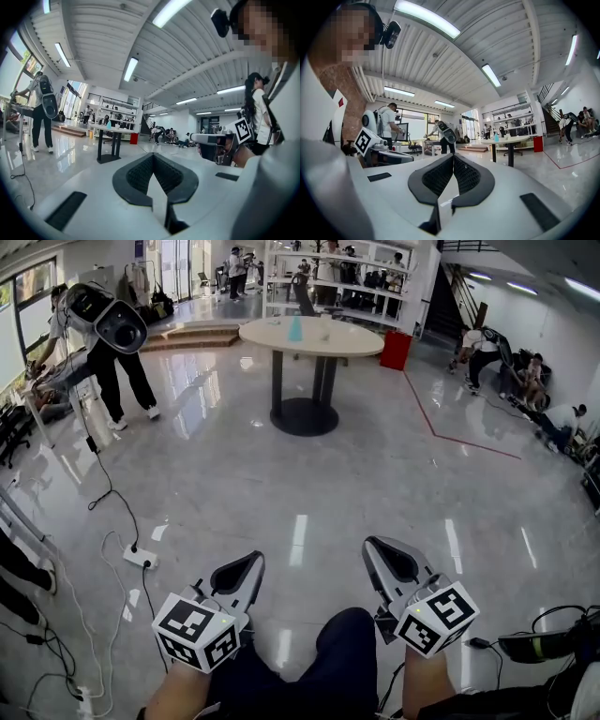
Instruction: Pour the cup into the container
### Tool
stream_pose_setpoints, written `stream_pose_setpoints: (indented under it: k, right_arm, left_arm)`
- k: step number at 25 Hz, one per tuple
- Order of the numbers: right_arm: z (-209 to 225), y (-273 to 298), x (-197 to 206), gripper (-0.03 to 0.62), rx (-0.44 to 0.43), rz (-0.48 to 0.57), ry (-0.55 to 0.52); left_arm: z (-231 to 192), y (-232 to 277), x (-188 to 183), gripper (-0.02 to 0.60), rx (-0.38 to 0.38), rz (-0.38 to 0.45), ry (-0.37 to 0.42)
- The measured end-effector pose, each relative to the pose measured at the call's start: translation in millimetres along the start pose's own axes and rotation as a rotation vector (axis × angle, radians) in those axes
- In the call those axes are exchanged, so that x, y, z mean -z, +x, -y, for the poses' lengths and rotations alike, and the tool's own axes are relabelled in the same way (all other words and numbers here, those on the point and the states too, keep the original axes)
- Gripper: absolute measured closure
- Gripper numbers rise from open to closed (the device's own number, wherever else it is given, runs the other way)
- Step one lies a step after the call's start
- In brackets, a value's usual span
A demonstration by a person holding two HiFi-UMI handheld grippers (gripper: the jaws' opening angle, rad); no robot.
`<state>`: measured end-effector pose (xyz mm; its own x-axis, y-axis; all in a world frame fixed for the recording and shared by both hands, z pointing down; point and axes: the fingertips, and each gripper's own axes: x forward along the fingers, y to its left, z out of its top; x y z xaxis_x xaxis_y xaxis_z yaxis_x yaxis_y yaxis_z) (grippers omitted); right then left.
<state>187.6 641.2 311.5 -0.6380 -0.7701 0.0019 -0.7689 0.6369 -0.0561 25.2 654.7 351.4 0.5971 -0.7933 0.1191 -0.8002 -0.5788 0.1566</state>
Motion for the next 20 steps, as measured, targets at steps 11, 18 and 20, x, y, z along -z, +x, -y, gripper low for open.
stream_pose_setpoints:
  k: [11,18,20]
  right_arm:
    - [19,-11,-21,0.589,0.115,0.052,-0.002]
    - [21,-6,-21,0.589,0.135,0.042,-0.004]
    - [21,-5,-17,0.589,0.135,0.037,-0.008]
  left_arm:
    - [0,7,-27,0.581,-0.006,0.050,0.044]
    - [-9,13,-27,0.581,-0.017,0.042,0.084]
    - [-5,13,-25,0.581,-0.004,0.049,0.094]
